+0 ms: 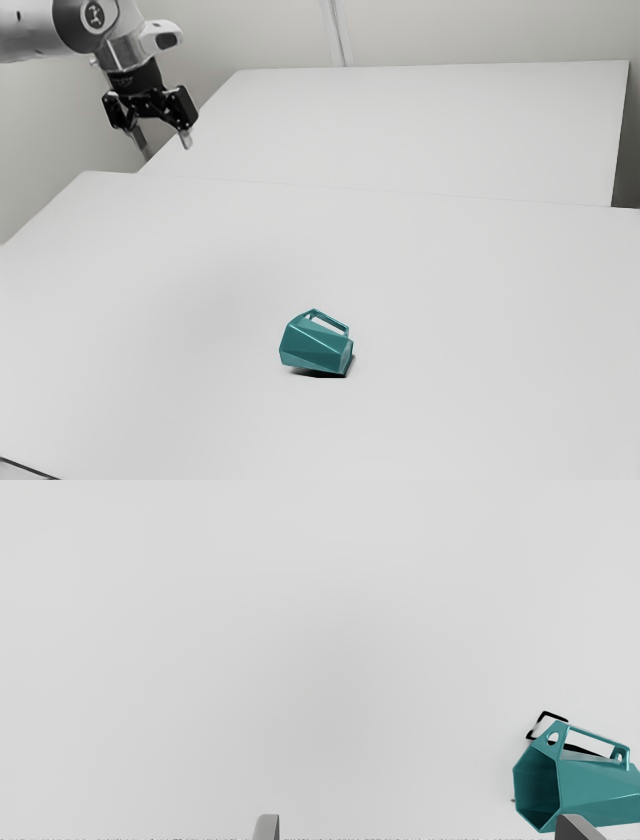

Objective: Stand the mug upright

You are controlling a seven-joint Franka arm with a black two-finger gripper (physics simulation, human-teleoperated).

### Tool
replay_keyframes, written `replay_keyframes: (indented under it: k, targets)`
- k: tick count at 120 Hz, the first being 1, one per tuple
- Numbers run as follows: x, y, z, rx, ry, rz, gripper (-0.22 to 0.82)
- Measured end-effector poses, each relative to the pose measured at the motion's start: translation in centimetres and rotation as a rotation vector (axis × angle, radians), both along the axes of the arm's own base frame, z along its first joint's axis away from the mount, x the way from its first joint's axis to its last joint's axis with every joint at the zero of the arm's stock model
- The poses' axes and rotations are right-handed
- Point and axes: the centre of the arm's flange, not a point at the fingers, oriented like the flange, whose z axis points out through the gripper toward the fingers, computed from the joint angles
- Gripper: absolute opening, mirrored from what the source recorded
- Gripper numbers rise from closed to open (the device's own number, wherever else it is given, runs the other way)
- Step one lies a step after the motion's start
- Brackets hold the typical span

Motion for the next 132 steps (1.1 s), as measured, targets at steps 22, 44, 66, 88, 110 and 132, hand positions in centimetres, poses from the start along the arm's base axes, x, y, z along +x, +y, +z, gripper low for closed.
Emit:
replay_keyframes:
  k: [22,44,66,88,110,132]
  targets:
    - [-0.5,-0.5,-2.4,-0.148,0.030,0.016,0.60]
    - [-2.1,-2.6,-14.6,-0.549,0.121,0.066,0.60]
    - [-4.7,-3.8,-23.4,-0.775,0.137,0.110,0.60]
    - [-7.0,-2.3,-28.7,-0.839,0.082,0.091,0.60]
    - [-9.2,-4.6,-32.6,-0.943,0.015,0.069,0.60]
    - [-10.2,-4.8,-34.2,-1.025,-0.111,0.052,0.60]
